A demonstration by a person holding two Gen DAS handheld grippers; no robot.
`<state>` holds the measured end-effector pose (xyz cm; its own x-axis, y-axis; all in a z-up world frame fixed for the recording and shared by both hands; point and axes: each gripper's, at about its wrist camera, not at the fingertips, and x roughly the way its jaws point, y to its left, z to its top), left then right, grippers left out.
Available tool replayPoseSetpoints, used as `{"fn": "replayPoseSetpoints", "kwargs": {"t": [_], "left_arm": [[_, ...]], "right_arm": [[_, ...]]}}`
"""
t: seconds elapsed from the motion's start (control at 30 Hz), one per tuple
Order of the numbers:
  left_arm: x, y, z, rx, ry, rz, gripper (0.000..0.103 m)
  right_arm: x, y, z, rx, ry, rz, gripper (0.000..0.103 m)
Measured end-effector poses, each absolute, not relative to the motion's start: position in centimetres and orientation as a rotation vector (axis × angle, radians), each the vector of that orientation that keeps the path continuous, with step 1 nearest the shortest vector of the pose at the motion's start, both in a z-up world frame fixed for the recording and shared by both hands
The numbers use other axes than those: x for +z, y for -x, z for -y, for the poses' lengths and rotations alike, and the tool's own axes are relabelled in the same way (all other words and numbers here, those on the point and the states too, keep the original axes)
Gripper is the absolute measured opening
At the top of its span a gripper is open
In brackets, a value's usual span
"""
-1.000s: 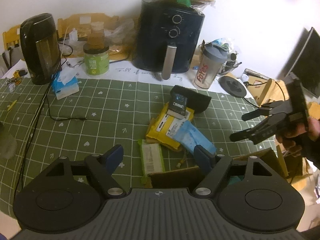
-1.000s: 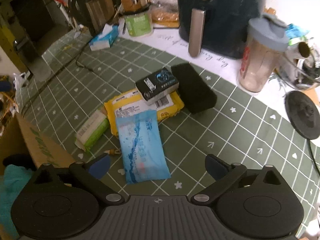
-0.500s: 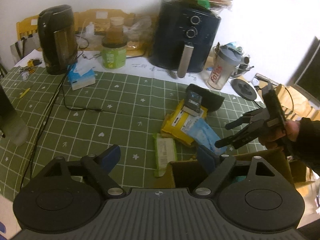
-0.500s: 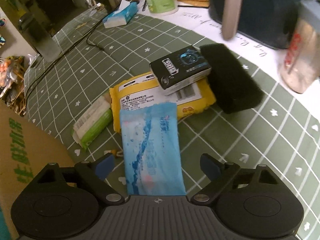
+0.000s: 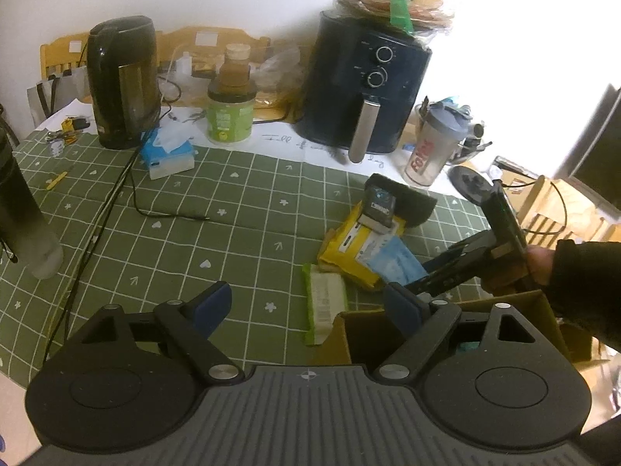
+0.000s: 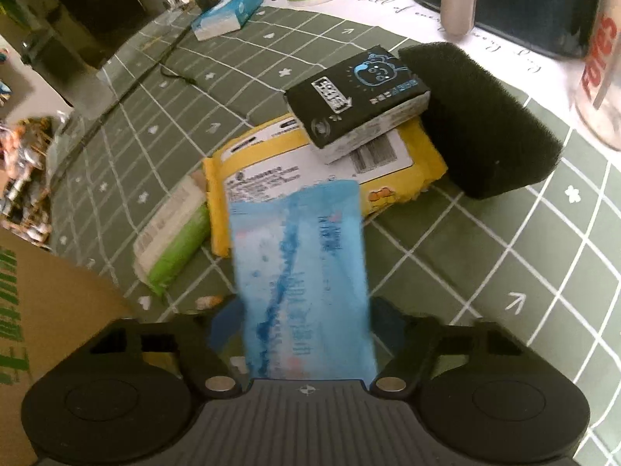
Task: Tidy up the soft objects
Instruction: 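Close the right gripper on the blue wet-wipe packet, then lift the blue packet with the right gripper while the left gripper approaches the green-white packet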
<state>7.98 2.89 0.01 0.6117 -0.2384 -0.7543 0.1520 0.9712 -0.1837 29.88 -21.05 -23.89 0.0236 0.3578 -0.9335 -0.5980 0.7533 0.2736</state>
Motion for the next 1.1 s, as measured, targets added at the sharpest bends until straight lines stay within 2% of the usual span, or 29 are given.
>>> {"fn": "replayPoseSetpoints", "kwargs": {"t": [0.13,0.23,0.5,0.7,0.93,1.0,1.03,1.1], "left_arm": [[0.0,-8.2,-2.5,-0.247,0.093,-0.885,0.086],[0.1,-8.4,-2.3,-0.259,0.084,-0.883,0.086],[0.0,-8.9,-1.9,-0.276,0.069,-0.888,0.086],[0.0,-9.3,-1.6,-0.292,0.061,-0.883,0.086],[0.1,-9.7,-1.1,-0.309,0.046,-0.882,0.086],[0.2,-9.6,-1.2,-0.309,0.047,-0.88,0.086],[0.2,-9.6,-1.2,-0.308,0.048,-0.88,0.086],[0.2,-9.7,-1.3,-0.304,0.048,-0.883,0.086]], "right_arm": [[-23.2,-29.5,21.0,0.714,0.242,-1.331,0.064],[-22.3,-29.3,21.5,0.669,0.247,-1.301,0.056],[-19.6,-28.4,23.4,0.576,0.343,-1.207,0.054],[-19.7,-27.8,24.3,0.481,0.541,-1.162,0.054],[-21.5,-28.3,26.0,0.412,0.492,-1.25,0.054],[-21.3,-28.3,26.3,0.397,0.449,-1.253,0.05],[-21.1,-28.2,26.4,0.391,0.435,-1.248,0.044],[-20.6,-28.1,26.4,0.379,0.425,-1.23,0.038]]}}
